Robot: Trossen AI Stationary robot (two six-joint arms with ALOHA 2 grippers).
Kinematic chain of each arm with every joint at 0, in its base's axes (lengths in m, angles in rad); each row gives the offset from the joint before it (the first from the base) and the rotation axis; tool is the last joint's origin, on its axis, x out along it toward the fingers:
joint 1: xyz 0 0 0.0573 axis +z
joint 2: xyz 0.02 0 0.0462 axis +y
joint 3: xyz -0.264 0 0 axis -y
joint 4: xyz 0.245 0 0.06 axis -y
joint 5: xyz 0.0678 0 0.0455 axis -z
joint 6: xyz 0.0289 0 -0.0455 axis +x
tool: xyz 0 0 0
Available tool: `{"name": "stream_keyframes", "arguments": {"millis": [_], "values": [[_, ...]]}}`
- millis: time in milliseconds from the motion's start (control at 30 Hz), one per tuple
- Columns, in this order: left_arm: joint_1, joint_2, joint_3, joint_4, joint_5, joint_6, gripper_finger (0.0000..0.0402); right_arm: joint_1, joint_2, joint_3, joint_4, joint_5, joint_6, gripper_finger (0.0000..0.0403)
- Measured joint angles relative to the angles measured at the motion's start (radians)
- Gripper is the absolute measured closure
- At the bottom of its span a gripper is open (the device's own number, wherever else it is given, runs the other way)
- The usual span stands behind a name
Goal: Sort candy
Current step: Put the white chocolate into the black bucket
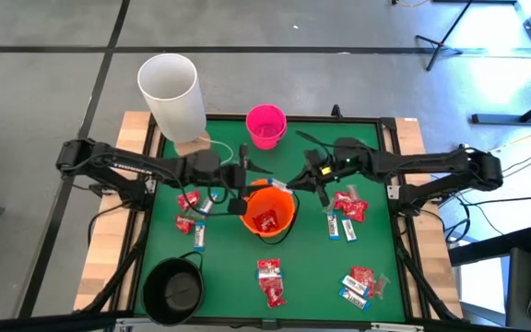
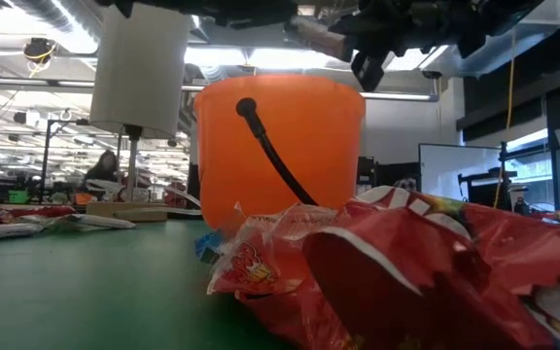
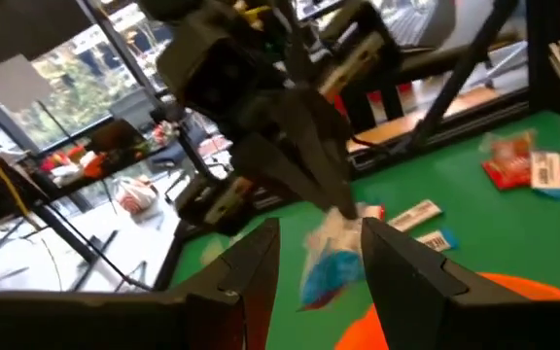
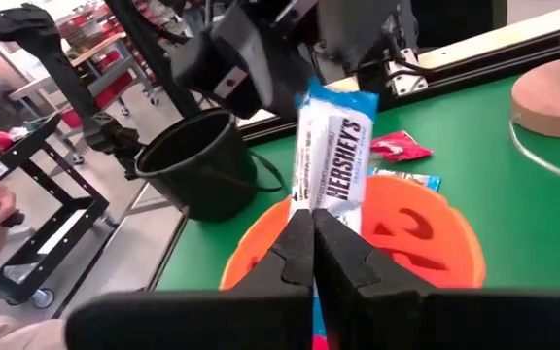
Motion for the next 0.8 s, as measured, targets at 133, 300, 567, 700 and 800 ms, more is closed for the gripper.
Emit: {"name": "stream_keyframes", "arguments": {"millis": [133,300,567,700,800], "values": [[-0.025,0.001,0.003,-0.02,0.002,0.0,0.0261,-0.002,0.0,0.002,-0.002,-0.002,0.004,0.0403],[-0.048,0.001,0.003,-0.029,-0.036,0.018,0.0261,-0.002,0.0,0.001,-0.009,-0.013,0.015,0.0403],[-0.053,0.001,0.003,-0.076,-0.156,0.045,0.0261,-0.002,0.0,0.002,-0.009,-0.026,0.015,0.0403],[-0.053,0.001,0.003,-0.077,-0.158,0.059,0.0271,-0.002,0.0,0.001,-0.009,-0.027,0.015,0.0403],[-0.053,0.001,0.003,-0.077,-0.158,0.059,0.0291,-0.002,0.0,0.002,-0.009,-0.027,0.015,0.0403]]}}
